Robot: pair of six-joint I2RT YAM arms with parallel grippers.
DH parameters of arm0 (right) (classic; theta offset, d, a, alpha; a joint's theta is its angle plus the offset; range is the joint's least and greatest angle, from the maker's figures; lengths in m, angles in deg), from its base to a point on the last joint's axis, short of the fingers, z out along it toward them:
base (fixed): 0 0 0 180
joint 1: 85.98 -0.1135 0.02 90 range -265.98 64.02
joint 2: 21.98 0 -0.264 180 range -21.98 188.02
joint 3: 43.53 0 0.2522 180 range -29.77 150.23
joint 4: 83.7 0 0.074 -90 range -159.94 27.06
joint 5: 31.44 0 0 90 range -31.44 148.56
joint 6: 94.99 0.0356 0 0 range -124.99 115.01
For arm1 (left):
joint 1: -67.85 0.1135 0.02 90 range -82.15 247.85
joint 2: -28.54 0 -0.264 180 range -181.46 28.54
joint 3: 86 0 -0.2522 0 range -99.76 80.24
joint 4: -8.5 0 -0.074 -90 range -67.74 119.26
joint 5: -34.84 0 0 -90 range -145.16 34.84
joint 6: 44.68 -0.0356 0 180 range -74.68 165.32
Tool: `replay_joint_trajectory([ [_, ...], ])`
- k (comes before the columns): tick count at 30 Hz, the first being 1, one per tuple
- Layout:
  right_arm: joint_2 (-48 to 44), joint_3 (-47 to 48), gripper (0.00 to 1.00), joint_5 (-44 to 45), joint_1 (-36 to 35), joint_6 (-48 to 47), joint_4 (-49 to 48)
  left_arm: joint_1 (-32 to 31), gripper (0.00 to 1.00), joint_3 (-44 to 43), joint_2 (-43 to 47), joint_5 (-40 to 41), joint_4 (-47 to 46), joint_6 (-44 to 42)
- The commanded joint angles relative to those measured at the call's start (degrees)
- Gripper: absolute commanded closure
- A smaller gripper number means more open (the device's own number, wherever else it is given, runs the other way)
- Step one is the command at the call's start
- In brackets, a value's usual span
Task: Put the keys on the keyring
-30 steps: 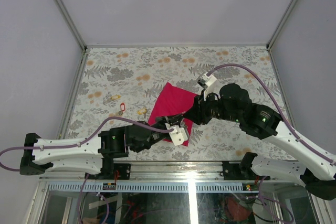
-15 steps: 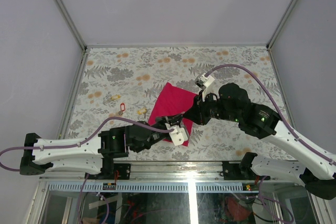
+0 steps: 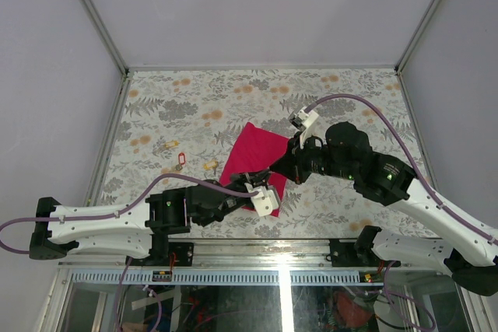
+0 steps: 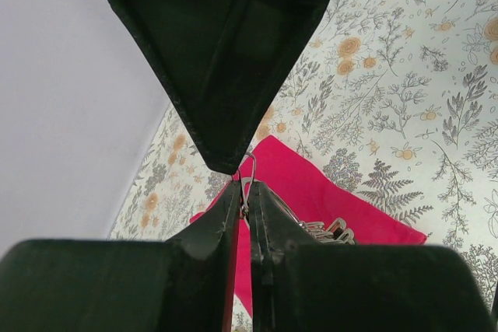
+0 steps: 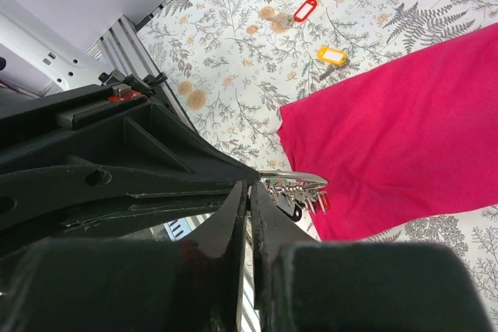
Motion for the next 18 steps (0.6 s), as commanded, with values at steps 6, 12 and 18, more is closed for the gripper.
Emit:
replay_joint_trajectory([
  [6,0.9,1.8,0.82,-3.6,-0.1,-1.0,-2.0,-0.3,1.00,-2.7,1.1,2.0,-3.2,0.7],
  [12,0.8,1.7,0.71,-3.4,-0.1,-1.2,-1.3,-0.3,1.00,-2.8,0.9,2.2,-3.1,0.5],
  [18,1.1,1.8,0.90,-3.8,-0.1,-1.5,-0.6,-0.3,1.00,-3.1,0.7,2.4,-3.3,0.4],
])
